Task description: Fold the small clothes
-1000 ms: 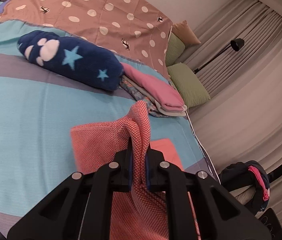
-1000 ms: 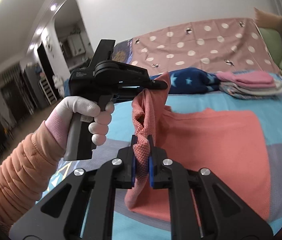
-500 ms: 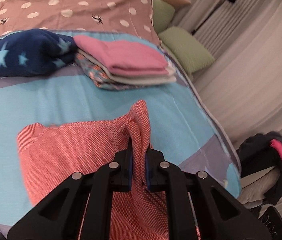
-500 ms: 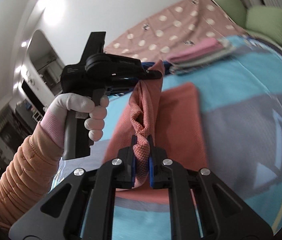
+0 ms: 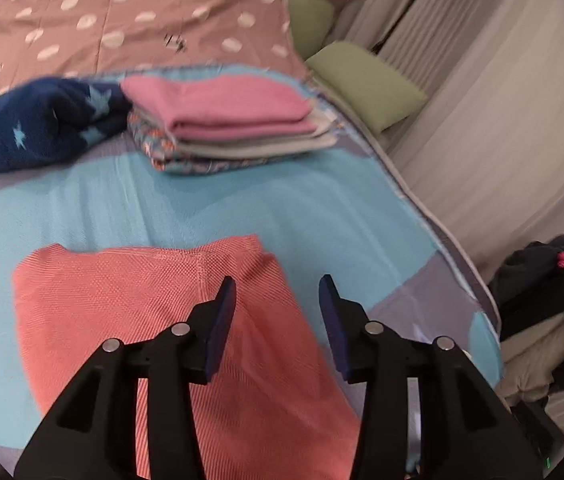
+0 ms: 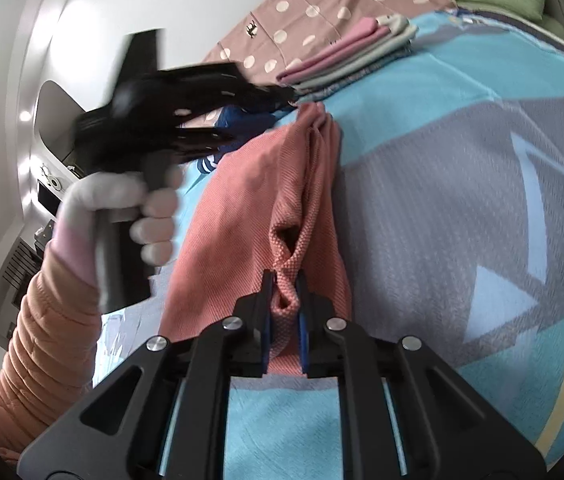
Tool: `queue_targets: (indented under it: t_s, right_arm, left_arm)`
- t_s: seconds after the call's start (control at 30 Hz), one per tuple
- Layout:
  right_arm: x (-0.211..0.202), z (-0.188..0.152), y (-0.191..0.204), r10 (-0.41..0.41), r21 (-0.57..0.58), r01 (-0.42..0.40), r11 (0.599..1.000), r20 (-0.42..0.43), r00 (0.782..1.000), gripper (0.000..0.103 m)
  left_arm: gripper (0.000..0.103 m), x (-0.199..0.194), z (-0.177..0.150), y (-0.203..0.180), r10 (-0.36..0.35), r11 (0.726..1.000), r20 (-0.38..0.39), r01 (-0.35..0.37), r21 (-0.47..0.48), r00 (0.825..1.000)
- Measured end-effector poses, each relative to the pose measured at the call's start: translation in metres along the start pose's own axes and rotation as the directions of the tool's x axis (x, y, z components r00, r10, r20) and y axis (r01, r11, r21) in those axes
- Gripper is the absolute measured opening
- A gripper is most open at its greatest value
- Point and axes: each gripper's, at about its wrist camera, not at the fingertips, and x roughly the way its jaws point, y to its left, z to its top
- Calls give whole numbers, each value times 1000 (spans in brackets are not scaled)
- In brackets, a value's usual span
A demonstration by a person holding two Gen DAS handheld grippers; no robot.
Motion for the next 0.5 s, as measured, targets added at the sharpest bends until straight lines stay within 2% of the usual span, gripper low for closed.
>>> queue_targets:
  t_s: [0.07,0.2,0.37,0.5]
  right_arm:
    - [-1,-1,-1,9,7,-9,1000,-9,1000,11]
    - [1,-2,-6,24,33,-23,999,-37,999,15]
    - [-6,-4,-9,5,40,-3,999,-41,999,19]
    - [-12,-4,-8,-11,29,13,999,-44,999,19]
  left_arm:
    - [56,-20,-12,0,5,1000,43,-6,23,999]
    - [63,-65,-59,9,63,994,101,-72,87,993]
    - [63,-106,-131,24,205,961,140,-226,161,969]
    - [63,-123,-181,31,238,950,121,-256,178,964]
